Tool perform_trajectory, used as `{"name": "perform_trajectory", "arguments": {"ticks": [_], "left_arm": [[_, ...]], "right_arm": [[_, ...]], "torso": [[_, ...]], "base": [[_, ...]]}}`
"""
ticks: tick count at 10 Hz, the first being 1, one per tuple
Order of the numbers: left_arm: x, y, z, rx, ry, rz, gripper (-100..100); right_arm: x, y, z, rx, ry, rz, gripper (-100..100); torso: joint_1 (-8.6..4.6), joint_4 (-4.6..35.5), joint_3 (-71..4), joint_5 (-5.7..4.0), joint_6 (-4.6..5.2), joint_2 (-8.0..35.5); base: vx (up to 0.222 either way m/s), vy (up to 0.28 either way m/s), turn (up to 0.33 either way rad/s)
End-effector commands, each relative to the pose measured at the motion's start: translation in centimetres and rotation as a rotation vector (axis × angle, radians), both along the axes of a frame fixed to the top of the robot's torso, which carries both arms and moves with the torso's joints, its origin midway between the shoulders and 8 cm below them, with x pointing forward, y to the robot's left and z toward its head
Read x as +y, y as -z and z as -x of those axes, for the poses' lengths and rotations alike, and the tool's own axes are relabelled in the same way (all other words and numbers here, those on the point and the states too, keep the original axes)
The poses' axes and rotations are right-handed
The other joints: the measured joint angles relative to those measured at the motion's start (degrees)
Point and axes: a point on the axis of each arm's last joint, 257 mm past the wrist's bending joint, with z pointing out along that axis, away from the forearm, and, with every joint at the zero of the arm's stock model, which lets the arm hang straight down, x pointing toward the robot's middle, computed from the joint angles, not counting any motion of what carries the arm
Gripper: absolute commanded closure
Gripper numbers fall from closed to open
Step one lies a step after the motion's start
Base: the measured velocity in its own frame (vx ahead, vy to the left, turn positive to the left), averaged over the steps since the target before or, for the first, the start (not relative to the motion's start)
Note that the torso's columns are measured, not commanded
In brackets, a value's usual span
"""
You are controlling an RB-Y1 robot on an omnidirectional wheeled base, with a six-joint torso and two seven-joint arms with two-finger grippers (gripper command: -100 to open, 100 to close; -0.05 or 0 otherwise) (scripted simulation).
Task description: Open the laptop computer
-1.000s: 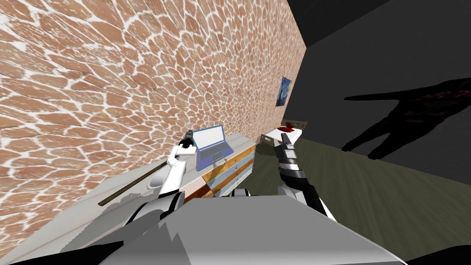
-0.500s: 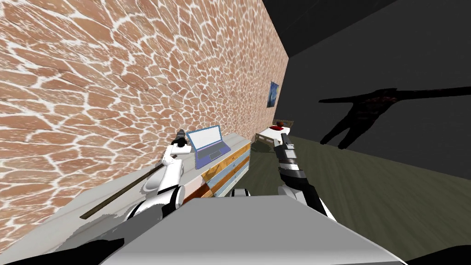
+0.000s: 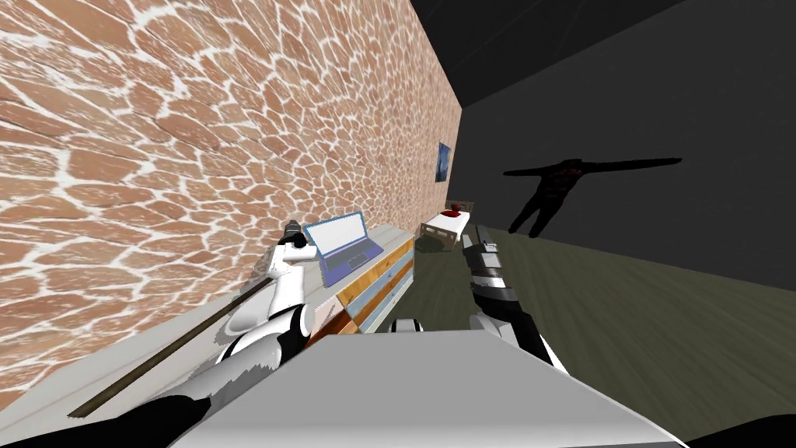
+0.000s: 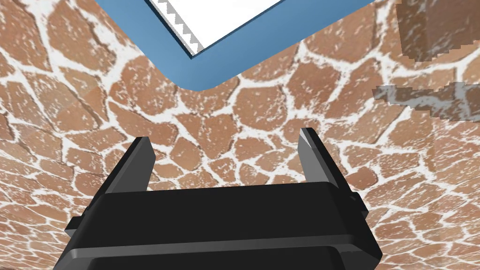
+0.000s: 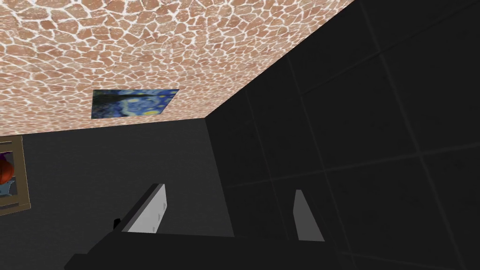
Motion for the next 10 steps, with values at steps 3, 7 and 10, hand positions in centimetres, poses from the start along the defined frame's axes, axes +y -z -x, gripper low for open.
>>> {"name": "perform_trajectory", "arguments": {"ticks": [3,7,10], "left_arm": [[4.1,0.4,2.3,0.005,-0.097,0.010,-100],[7.2,1.0,3.4,0.004,-0.166,0.034,-100],[9.6,2.6,5.1,0.037,-0.231,0.052,-100]], "right_arm": [[0.0,0.0,0.0,0.000,0.000,0.000,0],[0.0,0.0,0.0,0.000,0.000,0.000,0],[0.0,0.0,0.0,0.000,0.000,0.000,0]], "torso": [[0.00,0.0,0.0,0.02,-0.02,0.0],[-0.01,0.0,0.0,0.01,-0.08,-0.1],[-0.06,0.0,0.0,-0.01,0.05,0.1]], "base": [[-0.094,0.032,-0.223],[-0.100,0.025,-0.261],[-0.134,0.011,-0.313]]}}
